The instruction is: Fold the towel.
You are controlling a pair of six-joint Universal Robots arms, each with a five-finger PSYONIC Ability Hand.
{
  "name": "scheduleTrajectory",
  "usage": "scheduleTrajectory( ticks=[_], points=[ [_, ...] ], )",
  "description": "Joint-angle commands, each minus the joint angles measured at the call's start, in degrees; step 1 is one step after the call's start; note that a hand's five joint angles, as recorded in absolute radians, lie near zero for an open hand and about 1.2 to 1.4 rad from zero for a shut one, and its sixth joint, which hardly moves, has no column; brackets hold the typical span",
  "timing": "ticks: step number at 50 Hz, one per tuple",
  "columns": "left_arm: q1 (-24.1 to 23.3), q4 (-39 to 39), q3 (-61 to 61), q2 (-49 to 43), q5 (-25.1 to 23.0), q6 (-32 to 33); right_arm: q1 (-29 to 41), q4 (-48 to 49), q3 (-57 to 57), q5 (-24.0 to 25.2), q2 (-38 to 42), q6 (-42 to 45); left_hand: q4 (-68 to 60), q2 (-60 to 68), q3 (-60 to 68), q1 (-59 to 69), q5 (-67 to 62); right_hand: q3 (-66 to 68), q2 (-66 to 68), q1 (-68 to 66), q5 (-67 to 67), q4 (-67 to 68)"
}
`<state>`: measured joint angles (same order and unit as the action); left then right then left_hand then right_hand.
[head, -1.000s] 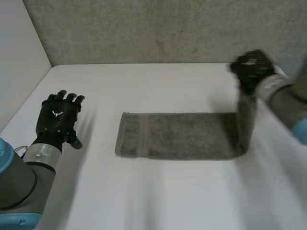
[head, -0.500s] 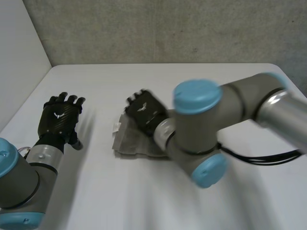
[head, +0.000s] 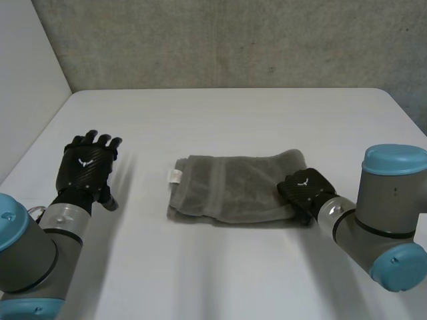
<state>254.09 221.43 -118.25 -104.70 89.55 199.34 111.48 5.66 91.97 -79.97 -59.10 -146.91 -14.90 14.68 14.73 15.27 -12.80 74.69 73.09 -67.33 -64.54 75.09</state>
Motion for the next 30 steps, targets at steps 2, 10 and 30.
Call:
scheduleTrajectory(
  ticks=[2, 10, 30],
  points=[
    [-0.4, 0.0, 0.1, 1.0, 0.2, -0.1, 0.4, -0.7, -5.6, -2.1, -2.3, 1.4, 4.2, -4.0, -4.0, -4.5, 12.1, 5.3, 6.9, -12.7, -5.5, 4.9],
    [-1.8, 0.0, 2.7, 4.3, 0.2, -0.2, 7.9, -5.6, -18.0, -1.6, -2.3, 9.3, 4.7, -4.5, -4.5, -5.1, 12.6, 5.3, 6.9, -12.7, -5.5, 4.9],
    [-5.9, -0.5, 13.3, 1.8, 4.6, -0.7, 27.7, -17.8, -42.3, 3.4, 20.5, 25.9, 4.7, -4.5, -4.5, -5.1, 12.6, -64.7, -63.1, 57.3, 64.5, -65.1]
  ],
)
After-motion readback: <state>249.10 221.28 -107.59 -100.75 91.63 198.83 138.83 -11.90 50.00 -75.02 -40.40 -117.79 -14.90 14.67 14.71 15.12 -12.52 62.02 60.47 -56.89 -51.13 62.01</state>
